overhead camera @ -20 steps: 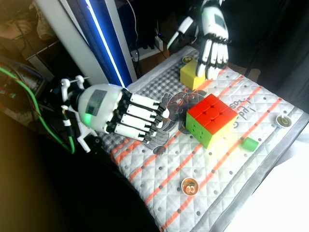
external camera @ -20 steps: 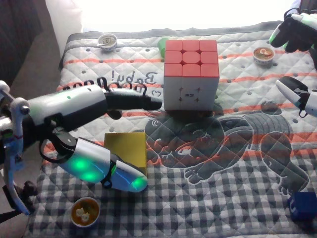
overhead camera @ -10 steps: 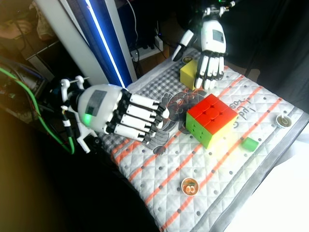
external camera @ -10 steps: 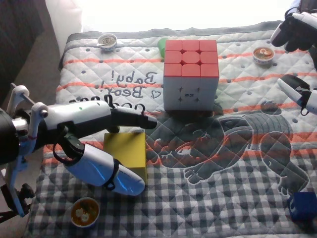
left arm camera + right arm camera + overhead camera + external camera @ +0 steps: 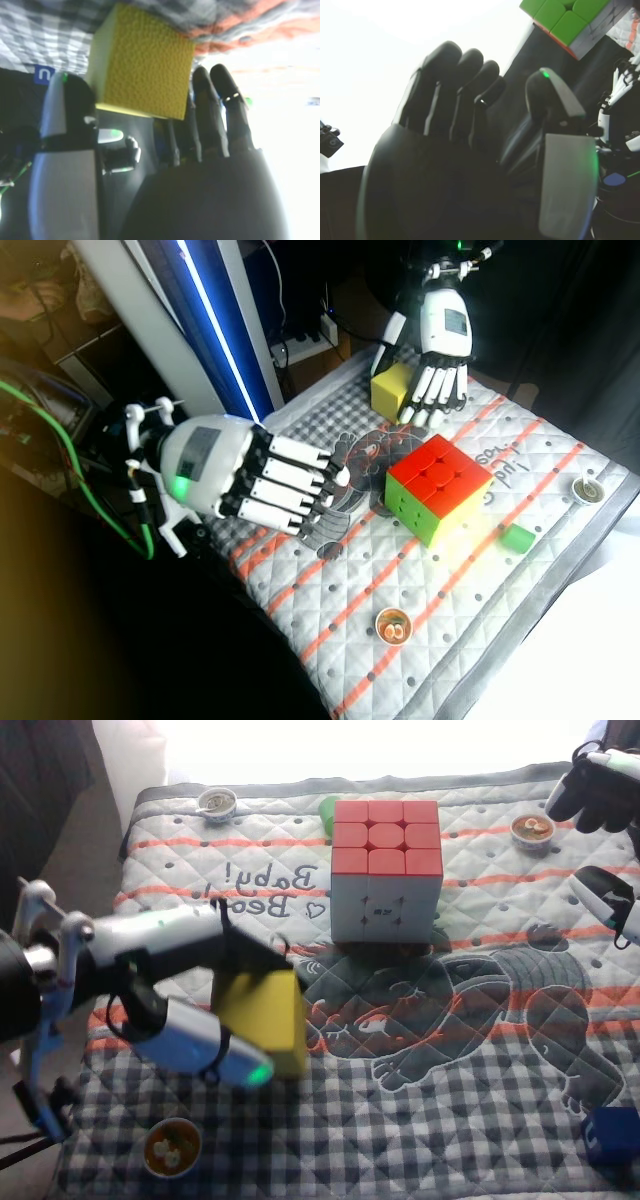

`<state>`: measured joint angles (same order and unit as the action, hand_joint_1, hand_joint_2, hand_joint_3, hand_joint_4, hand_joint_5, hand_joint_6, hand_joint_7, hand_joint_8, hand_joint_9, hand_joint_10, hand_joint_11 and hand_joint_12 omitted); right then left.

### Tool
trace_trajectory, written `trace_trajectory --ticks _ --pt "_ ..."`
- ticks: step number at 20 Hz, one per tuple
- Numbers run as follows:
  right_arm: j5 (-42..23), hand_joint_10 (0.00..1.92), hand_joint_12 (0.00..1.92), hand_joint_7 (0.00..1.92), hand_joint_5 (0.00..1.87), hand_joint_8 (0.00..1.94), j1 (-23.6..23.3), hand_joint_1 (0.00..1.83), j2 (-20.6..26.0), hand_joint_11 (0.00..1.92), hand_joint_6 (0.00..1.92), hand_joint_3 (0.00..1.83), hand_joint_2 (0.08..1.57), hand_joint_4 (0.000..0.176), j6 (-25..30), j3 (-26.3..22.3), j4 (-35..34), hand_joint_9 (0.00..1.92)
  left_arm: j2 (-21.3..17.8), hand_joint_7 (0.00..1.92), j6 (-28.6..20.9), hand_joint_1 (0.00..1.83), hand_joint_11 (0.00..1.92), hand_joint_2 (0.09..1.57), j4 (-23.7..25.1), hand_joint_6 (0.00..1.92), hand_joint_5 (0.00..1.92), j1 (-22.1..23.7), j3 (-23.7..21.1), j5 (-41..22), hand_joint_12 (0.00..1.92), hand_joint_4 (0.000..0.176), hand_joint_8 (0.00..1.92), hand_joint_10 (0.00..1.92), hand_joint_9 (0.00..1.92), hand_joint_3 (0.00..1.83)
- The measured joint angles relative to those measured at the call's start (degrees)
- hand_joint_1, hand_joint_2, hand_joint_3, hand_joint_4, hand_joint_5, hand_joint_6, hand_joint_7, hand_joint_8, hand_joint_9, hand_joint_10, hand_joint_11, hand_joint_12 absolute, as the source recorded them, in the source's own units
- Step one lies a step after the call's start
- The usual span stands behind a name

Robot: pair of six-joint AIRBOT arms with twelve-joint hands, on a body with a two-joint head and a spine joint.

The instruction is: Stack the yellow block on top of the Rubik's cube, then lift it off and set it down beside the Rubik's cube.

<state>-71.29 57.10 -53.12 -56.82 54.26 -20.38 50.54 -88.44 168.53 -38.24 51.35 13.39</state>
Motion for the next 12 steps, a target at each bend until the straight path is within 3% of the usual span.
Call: trace_trajectory --ticks 3,4,5,6,7,8,10,12 --pt "0.0 1.47 1.84 0.54 0.4 1.26 0.0 1.17 0.0 0.35 1.2 0.32 1.05 0.0 0.0 0.0 -0.09 0.47 -0.59 0.73 0.04 1.04 0.0 1.21 -1.88 1.28 0.79 -0.02 -0.68 6.82 1.56 0.0 0.02 0.72 0.34 0.0" --pt "0.0 1.52 1.88 0.52 0.57 1.3 0.0 1.07 0.0 0.36 1.48 0.16 1.22 0.0 -0.02 0.0 -0.24 0.45 -1.16 0.75 0.02 1.01 0.0 1.23 -1.97 1.31 0.77 0.04 -1.31 8.81 1.56 0.0 0.02 0.76 0.32 0.0" --pt "0.0 1.54 1.87 0.52 0.6 1.33 0.0 1.05 0.0 0.38 1.53 0.07 1.28 0.0 0.0 0.0 -0.5 0.47 -1.57 0.74 0.02 0.97 0.0 1.24 -2.03 1.35 0.74 0.22 -1.81 10.56 1.51 0.03 0.01 0.77 0.29 0.0" --pt "0.0 1.51 1.84 0.52 0.43 1.31 0.0 1.15 0.0 0.38 1.3 0.01 1.23 0.0 0.0 0.0 -0.59 0.48 -2.14 0.74 -0.04 0.97 0.0 1.25 -2.23 1.36 0.74 0.35 -2.34 13.27 1.44 0.033 0.01 0.69 0.31 0.0" --pt "-0.02 1.52 1.85 0.51 0.58 1.31 0.0 1.07 0.0 0.37 1.48 0.02 1.29 0.0 0.0 0.0 -0.55 0.47 -2.84 0.79 -0.09 0.99 0.0 1.24 -2.36 1.34 0.75 0.87 -2.91 15.96 1.49 0.0 0.03 0.69 0.35 0.0" --pt "0.0 1.51 1.85 0.52 0.61 1.31 0.0 1.05 0.0 0.38 1.52 0.02 1.3 0.0 0.0 0.0 -0.59 0.47 -2.97 0.81 -0.11 0.98 0.0 1.23 -2.16 1.32 0.76 1.25 -3.04 17.11 1.47 0.047 0.03 0.63 0.39 0.0" --pt "-0.02 1.51 1.84 0.53 0.62 1.31 0.0 1.05 0.0 0.4 1.52 0.0 1.31 0.0 0.0 0.02 -0.63 0.49 -3.21 0.81 -0.33 1.01 0.0 1.22 -1.36 1.3 0.78 2.95 -3.21 20.74 1.5 0.0 0.02 0.47 0.47 0.0" --pt "0.0 1.5 1.83 0.56 0.64 1.3 0.0 1.05 0.0 0.44 1.5 0.0 1.3 0.0 0.0 0.07 -0.61 0.52 -2.54 0.75 -0.46 1.05 0.03 1.24 -0.31 1.34 0.75 6.27 -2.12 22.8 1.64 0.0 0.0 0.53 0.46 0.0"
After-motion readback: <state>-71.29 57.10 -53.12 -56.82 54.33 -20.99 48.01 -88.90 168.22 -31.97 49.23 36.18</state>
